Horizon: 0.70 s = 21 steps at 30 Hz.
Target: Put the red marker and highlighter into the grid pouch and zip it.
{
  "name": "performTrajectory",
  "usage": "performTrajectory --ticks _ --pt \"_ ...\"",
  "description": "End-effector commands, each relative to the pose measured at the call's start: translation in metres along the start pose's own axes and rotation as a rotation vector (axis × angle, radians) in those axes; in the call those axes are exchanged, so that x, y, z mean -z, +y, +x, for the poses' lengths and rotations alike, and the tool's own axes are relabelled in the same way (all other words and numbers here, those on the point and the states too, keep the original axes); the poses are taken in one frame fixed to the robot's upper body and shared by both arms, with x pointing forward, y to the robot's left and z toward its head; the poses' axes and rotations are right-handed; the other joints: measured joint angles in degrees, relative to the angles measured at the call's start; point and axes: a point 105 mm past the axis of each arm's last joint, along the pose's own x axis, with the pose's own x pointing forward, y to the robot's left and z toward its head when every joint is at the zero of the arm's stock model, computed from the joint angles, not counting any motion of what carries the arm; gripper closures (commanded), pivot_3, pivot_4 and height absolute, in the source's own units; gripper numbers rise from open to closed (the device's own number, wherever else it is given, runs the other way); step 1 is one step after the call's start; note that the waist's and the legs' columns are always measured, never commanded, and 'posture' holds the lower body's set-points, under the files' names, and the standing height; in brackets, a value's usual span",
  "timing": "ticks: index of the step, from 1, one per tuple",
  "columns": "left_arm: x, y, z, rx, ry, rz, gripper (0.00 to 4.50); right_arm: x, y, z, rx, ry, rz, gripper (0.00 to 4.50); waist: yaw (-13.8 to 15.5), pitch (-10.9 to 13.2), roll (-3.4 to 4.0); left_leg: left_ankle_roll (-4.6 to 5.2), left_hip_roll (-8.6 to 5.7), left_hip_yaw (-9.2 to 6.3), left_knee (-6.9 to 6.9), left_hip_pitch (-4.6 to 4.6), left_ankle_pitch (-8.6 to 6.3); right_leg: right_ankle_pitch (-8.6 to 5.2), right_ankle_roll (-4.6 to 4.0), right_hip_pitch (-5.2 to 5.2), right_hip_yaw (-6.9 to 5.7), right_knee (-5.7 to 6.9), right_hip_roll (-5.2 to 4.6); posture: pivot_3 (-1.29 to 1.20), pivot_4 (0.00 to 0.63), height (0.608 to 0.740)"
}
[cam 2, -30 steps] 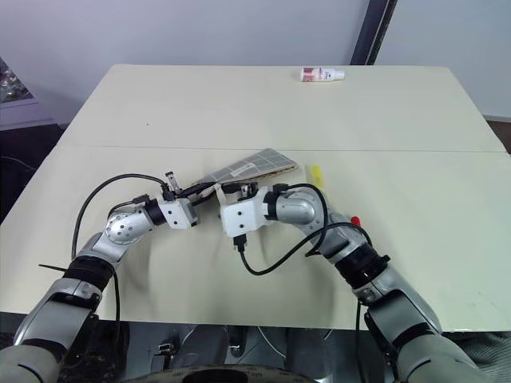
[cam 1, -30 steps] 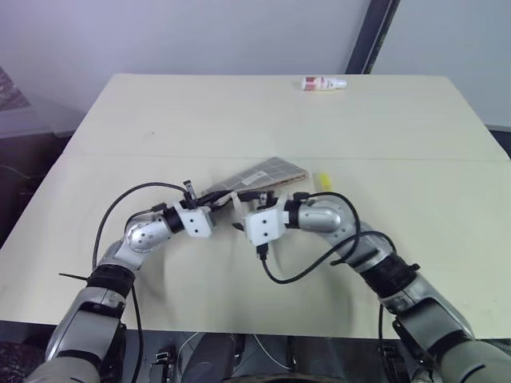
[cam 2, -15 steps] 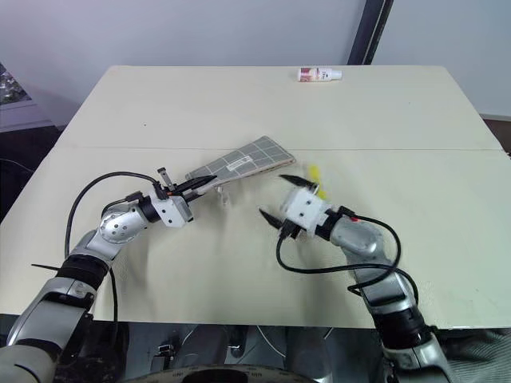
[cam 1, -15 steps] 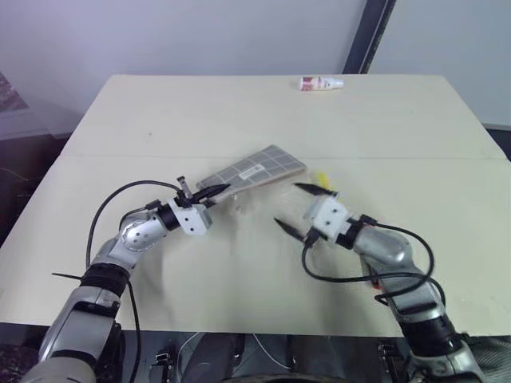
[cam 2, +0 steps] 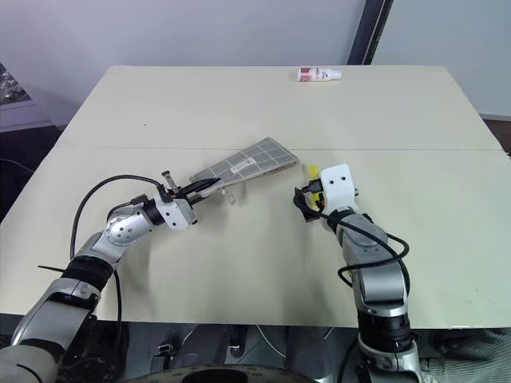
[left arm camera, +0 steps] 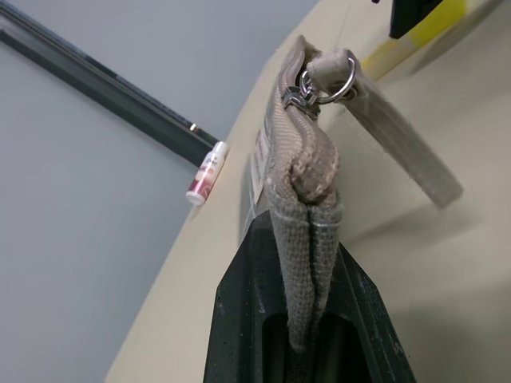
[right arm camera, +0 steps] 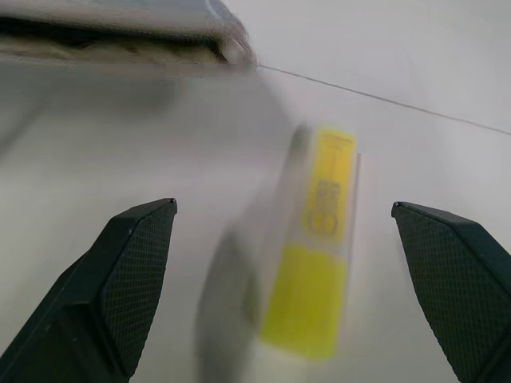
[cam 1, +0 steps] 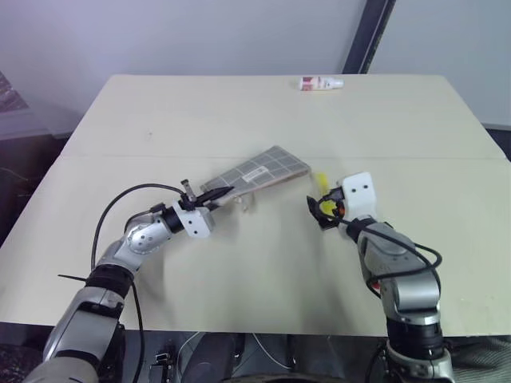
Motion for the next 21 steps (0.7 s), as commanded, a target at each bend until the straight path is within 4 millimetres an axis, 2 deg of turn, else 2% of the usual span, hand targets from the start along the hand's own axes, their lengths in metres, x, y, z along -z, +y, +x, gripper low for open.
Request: performTrajectory --ticks 1,3,5,6,8,9,12,15,16,17,19,21 --pt "-0.006 0.008 0.002 -0.030 -0.033 0.025 4.50 0.008 0.000 0.000 -0.021 0.081 0.083 0.26 0.04 0.00 0.00 0.00 -0.03 0.00 -0.01 -0.01 0.00 0.00 0.00 0.00 0.00 -0.02 -0.02 0.00 0.150 0.740" --pt "-0.007 0.008 0.002 -0.032 -0.036 0.024 4.50 0.015 -0.001 -0.001 -0.023 0.120 0.102 0.89 -0.07 0.00 0.00 0.03 -0.05 0.00 -0.01 -0.02 -0.01 0.00 0.00 0.00 0.01 -0.03 -0.05 0.00 0.150 0.740" --pt "-0.008 0.007 0.002 -0.035 -0.038 0.024 4.50 0.023 -0.004 -0.002 -0.012 0.157 0.084 1.85 -0.12 -0.01 -0.01 0.03 -0.05 0.01 -0.01 -0.02 -0.01 0.00 0.00 0.00 0.01 -0.03 -0.05 0.00 0.150 0.740" --pt "-0.008 0.008 0.002 -0.036 -0.038 0.024 4.50 0.023 -0.006 -0.002 -0.001 0.156 0.078 2.45 -0.13 -0.01 -0.01 0.03 -0.04 0.00 -0.01 -0.01 -0.01 0.00 0.00 0.01 0.00 -0.03 -0.04 0.00 0.150 0.740" --pt "-0.008 0.008 0.002 -0.042 -0.038 0.021 4.50 0.007 -0.008 -0.002 0.003 0.087 0.099 3.56 -0.18 -0.01 -0.01 0.02 -0.03 0.00 0.00 -0.01 -0.01 0.00 0.00 0.01 0.00 -0.01 -0.03 0.00 0.150 0.740" --pt "-0.009 0.009 0.002 -0.044 -0.038 0.020 4.50 0.001 -0.008 -0.001 0.002 0.059 0.106 3.64 -0.22 -0.01 -0.01 0.02 -0.02 0.00 0.00 -0.01 -0.01 0.00 0.00 0.01 0.00 -0.01 -0.03 0.00 0.150 0.740" --pt "-0.006 0.013 0.001 -0.079 -0.025 -0.023 4.50 -0.035 -0.013 -0.006 -0.023 -0.135 0.031 3.63 -0.26 -0.01 -0.01 0.02 -0.02 0.01 0.01 -0.01 0.00 0.00 0.00 -0.01 0.00 -0.01 -0.03 0.00 0.150 0.740" --pt "-0.001 0.017 0.004 -0.119 -0.006 -0.112 4.50 -0.046 -0.031 -0.011 0.016 -0.222 -0.087 3.63 -0.07 -0.01 -0.01 0.03 -0.03 0.01 0.02 -0.01 0.00 0.00 0.01 0.01 -0.01 -0.02 -0.03 0.00 0.150 0.740" --pt "0.000 0.018 0.006 -0.132 -0.010 -0.172 4.50 -0.049 -0.036 -0.014 0.014 -0.248 -0.076 3.63 0.02 0.00 -0.02 0.03 -0.05 0.01 0.02 -0.02 0.00 0.00 0.01 0.02 -0.01 -0.03 -0.04 0.00 0.150 0.740" --pt "-0.002 0.019 0.008 -0.140 -0.026 -0.243 4.50 -0.056 -0.036 -0.020 -0.026 -0.295 -0.151 3.63 0.02 0.00 -0.04 0.04 -0.06 0.00 0.02 -0.02 0.01 0.00 0.01 0.04 -0.02 -0.05 -0.05 0.00 0.150 0.740" --pt "-0.006 0.021 0.011 -0.137 -0.063 -0.375 4.50 -0.053 -0.023 -0.030 -0.153 -0.318 -0.326 3.63 0.05 0.01 -0.04 0.06 -0.08 -0.01 0.02 -0.03 0.00 0.00 0.02 0.07 -0.03 -0.10 -0.08 0.00 0.150 0.740" --pt "-0.007 0.027 0.011 -0.145 -0.089 -0.468 4.50 -0.053 -0.020 -0.042 -0.231 -0.358 -0.314 3.63 -0.27 0.02 -0.08 0.13 -0.07 0.00 0.03 -0.03 -0.04 -0.01 0.03 0.16 -0.05 -0.23 -0.08 0.00 0.150 0.740"
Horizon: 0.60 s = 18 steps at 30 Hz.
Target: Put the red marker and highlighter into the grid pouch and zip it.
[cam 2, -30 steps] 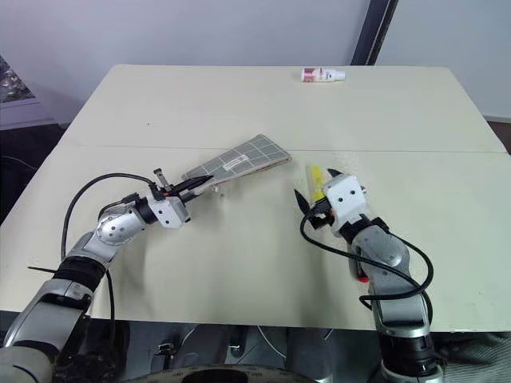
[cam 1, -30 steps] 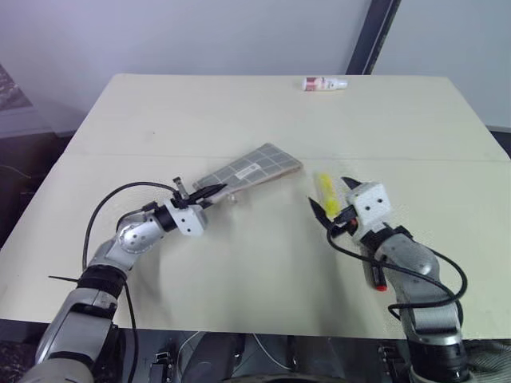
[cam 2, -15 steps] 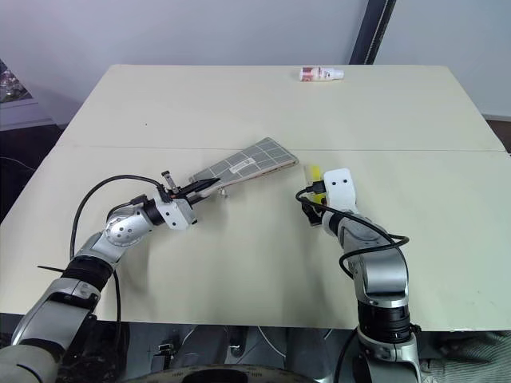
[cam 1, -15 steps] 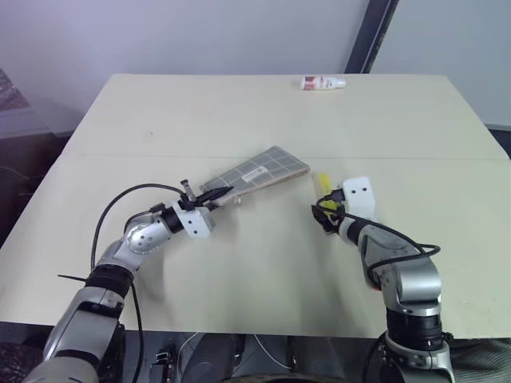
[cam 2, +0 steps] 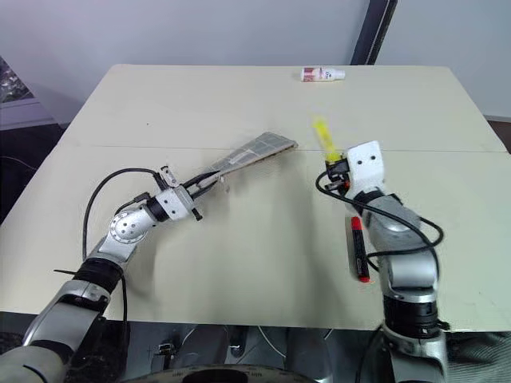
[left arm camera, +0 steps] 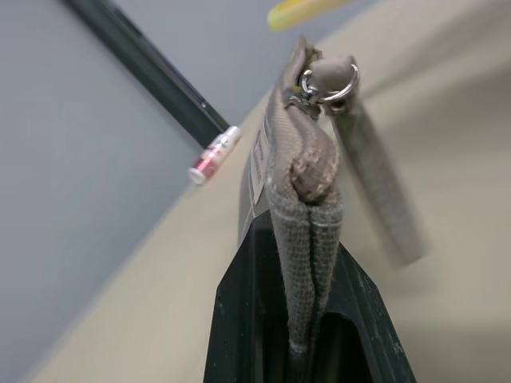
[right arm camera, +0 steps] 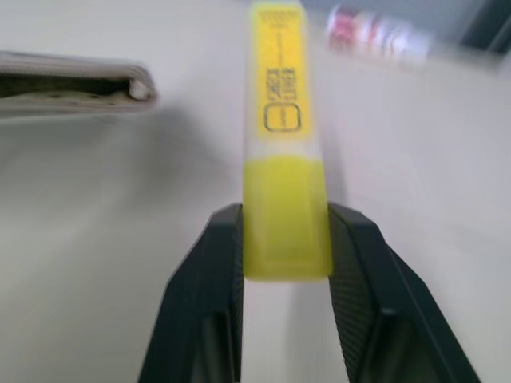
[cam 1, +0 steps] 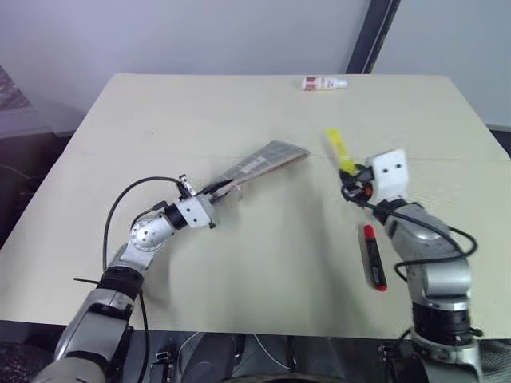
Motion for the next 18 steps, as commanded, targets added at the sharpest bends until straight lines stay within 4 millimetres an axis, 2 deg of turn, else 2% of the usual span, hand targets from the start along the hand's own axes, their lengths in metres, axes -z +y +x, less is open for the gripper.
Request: performTrajectory --ticks 1,4,6,10,15,18 --pt "-0.015 0.018 0.002 -0.035 -0.076 -0.173 4.50 -0.023 0.013 -0.018 -0.145 -0.162 -0.025 3.63 -0.31 0.02 -0.02 0.01 0.01 0.00 -0.01 0.00 0.00 0.00 0.00 0.05 0.00 -0.02 0.01 0.00 0.150 0.740" --pt "-0.020 0.019 0.002 0.003 -0.098 -0.259 4.50 -0.015 0.016 -0.034 -0.239 -0.142 -0.102 3.63 -0.38 0.04 0.00 0.01 0.06 0.01 0.00 0.00 0.00 0.00 0.00 0.19 0.04 0.06 0.05 0.00 0.150 0.740" --pt "-0.020 0.017 0.003 0.037 -0.084 -0.239 4.50 -0.012 0.013 -0.038 -0.243 -0.136 -0.120 3.63 -0.26 0.04 -0.01 0.01 0.10 0.00 0.05 0.05 0.00 0.00 -0.01 0.22 0.02 0.05 0.08 0.00 0.150 0.740" --pt "-0.019 0.015 0.004 0.062 -0.077 -0.235 4.50 -0.011 0.018 -0.039 -0.287 -0.125 -0.179 3.63 -0.02 0.05 -0.03 -0.02 0.10 0.01 0.15 0.07 0.02 -0.01 -0.03 0.29 0.04 0.01 0.06 0.00 0.150 0.740" --pt "-0.018 0.007 0.005 0.100 -0.063 -0.201 4.50 -0.026 0.017 -0.037 -0.276 -0.195 -0.129 3.63 0.14 0.06 -0.06 -0.02 0.10 -0.02 0.15 0.06 0.01 -0.01 -0.04 0.20 0.04 -0.08 0.00 0.00 0.150 0.740" --pt "-0.018 0.004 0.006 0.104 -0.063 -0.195 4.50 -0.022 0.014 -0.035 -0.273 -0.163 -0.146 3.63 0.20 0.06 -0.07 -0.02 0.09 -0.02 0.10 0.05 0.01 0.00 -0.03 0.18 0.04 -0.14 -0.03 0.00 0.150 0.740"
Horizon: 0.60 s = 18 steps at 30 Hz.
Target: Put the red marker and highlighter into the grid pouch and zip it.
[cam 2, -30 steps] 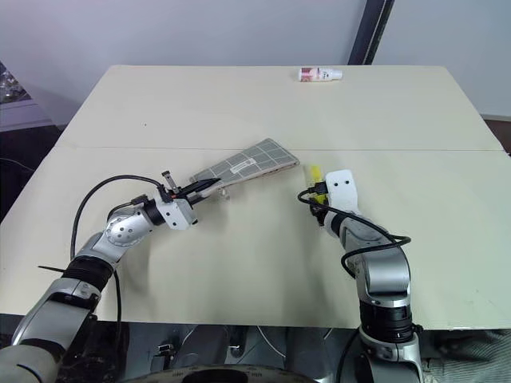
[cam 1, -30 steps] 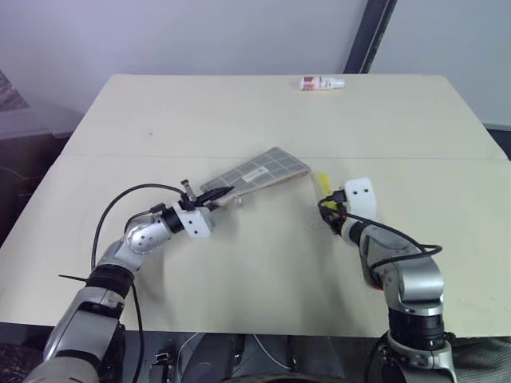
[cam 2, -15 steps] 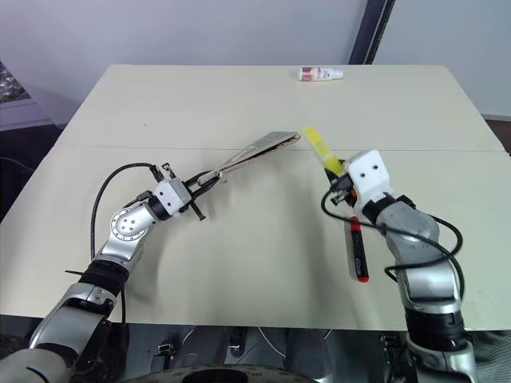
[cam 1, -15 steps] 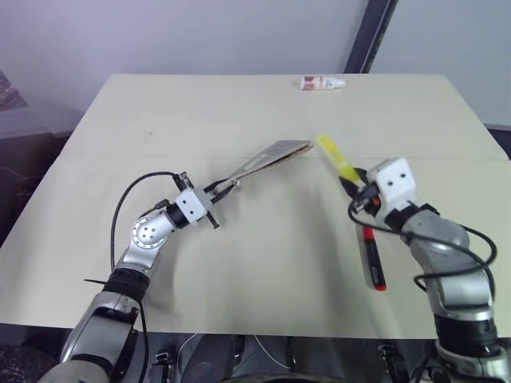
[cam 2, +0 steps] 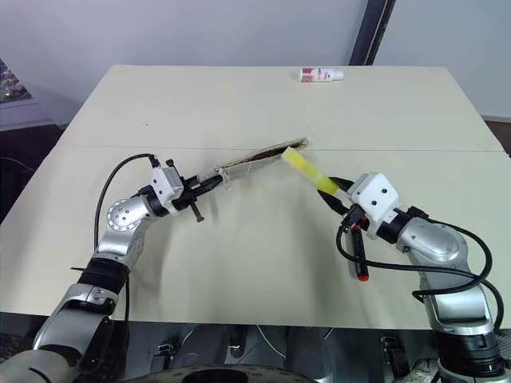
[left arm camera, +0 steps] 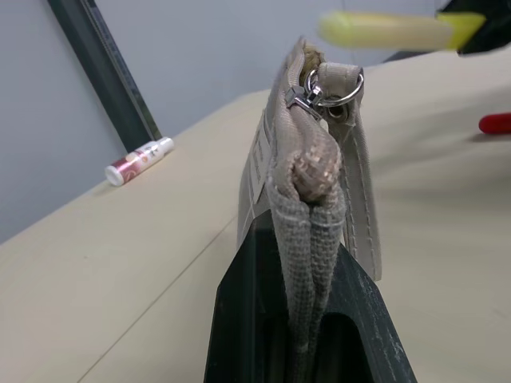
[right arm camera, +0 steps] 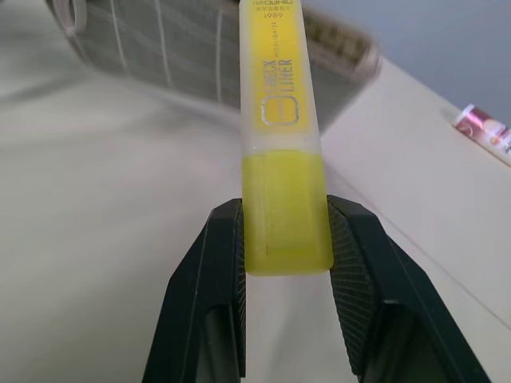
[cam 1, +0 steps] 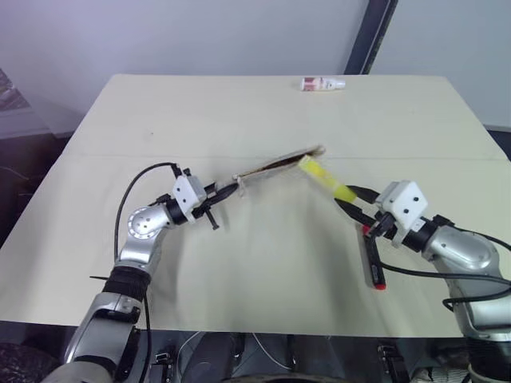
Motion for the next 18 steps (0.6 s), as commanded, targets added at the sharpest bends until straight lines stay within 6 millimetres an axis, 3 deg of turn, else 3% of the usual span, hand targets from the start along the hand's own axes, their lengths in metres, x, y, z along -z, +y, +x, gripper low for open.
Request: performTrajectory --ticks 1,18 --pt "-0.0106 0.0027 0.0010 -0.009 -0.037 0.046 4.50 -0.0092 -0.0054 -0.0015 0.018 -0.011 -0.051 3.63 0.05 0.01 -0.01 0.00 0.00 0.00 -0.01 0.00 0.00 0.00 0.00 0.00 0.00 0.00 0.00 0.00 0.150 0.740" --pt "-0.0170 0.0013 0.0036 -0.020 -0.055 0.073 4.50 -0.0018 -0.0067 0.0060 -0.009 0.055 -0.131 3.63 0.06 0.02 -0.02 0.00 -0.01 0.01 -0.02 -0.01 0.00 0.00 0.00 -0.03 -0.01 0.00 -0.04 0.00 0.150 0.740"
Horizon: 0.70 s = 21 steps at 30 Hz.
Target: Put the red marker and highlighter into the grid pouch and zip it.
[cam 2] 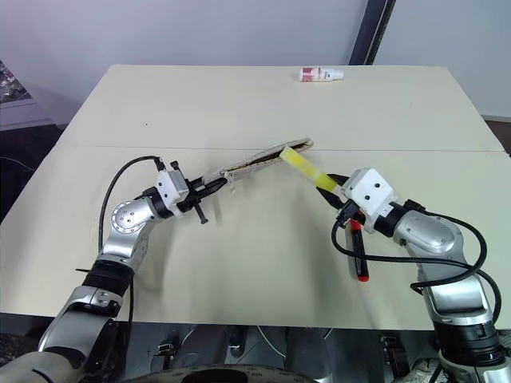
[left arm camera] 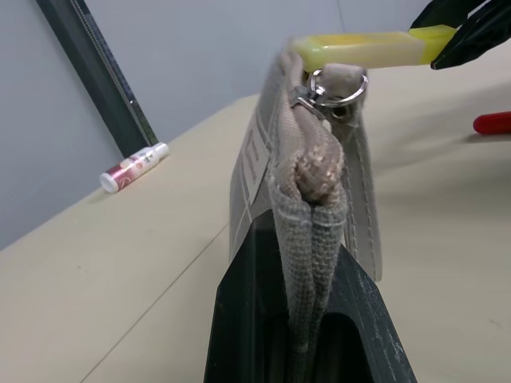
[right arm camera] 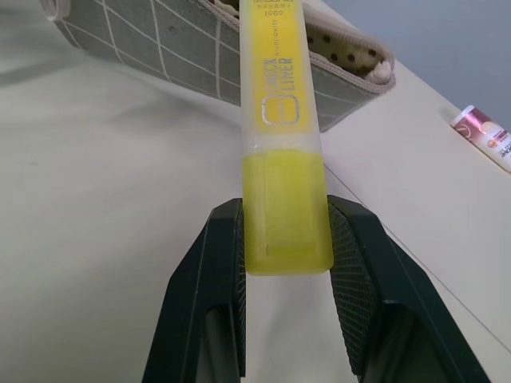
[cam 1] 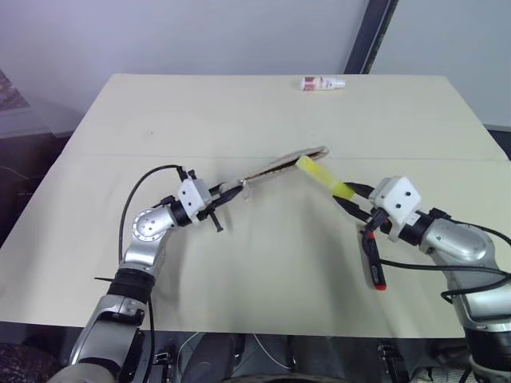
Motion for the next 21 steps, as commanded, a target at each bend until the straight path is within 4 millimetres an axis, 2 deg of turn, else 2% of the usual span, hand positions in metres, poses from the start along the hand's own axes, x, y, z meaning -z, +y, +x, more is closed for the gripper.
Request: performTrajectory --ticks 1,9,14,16,19,21 --pt "-0.015 0.006 0.000 -0.020 -0.046 0.057 4.50 -0.006 -0.003 0.000 -0.009 -0.003 -0.071 3.63 0.00 0.00 0.00 0.00 0.00 0.00 0.00 0.00 0.00 0.00 0.00 0.00 0.00 0.00 0.00 0.00 0.150 0.740" --pt "-0.008 -0.004 -0.001 0.124 0.037 0.239 4.50 -0.003 -0.004 0.004 -0.058 0.101 -0.181 3.63 0.02 0.00 0.00 0.00 0.00 0.00 0.00 0.00 0.00 0.00 0.00 -0.01 0.00 0.01 0.00 0.00 0.150 0.740" --pt "-0.008 -0.002 0.000 0.164 0.049 0.319 4.50 0.011 0.002 0.004 -0.157 0.225 -0.437 3.63 0.21 0.01 0.01 -0.02 -0.05 0.02 -0.01 -0.01 -0.01 0.00 0.00 -0.04 0.00 -0.02 -0.06 0.00 0.150 0.740" --pt "-0.010 -0.002 0.002 0.183 0.041 0.332 4.50 0.010 0.004 0.009 -0.183 0.233 -0.554 3.63 0.46 0.03 -0.03 -0.09 -0.05 0.02 -0.01 -0.01 -0.06 0.00 0.00 -0.04 -0.01 -0.02 -0.06 0.00 0.150 0.740" --pt "-0.014 0.000 0.005 0.177 0.011 0.283 4.50 -0.001 0.008 0.026 -0.182 0.174 -0.625 3.63 0.29 0.03 -0.02 -0.10 -0.03 0.04 0.00 -0.01 -0.06 0.00 0.01 -0.05 -0.01 -0.01 -0.05 0.00 0.150 0.740" --pt "-0.016 0.001 0.003 0.195 -0.004 0.248 4.50 -0.007 0.019 0.038 -0.206 0.120 -0.644 3.63 0.22 0.04 -0.04 -0.09 -0.01 0.02 0.00 -0.01 -0.05 0.00 0.01 -0.05 -0.01 0.01 -0.03 0.00 0.150 0.740"
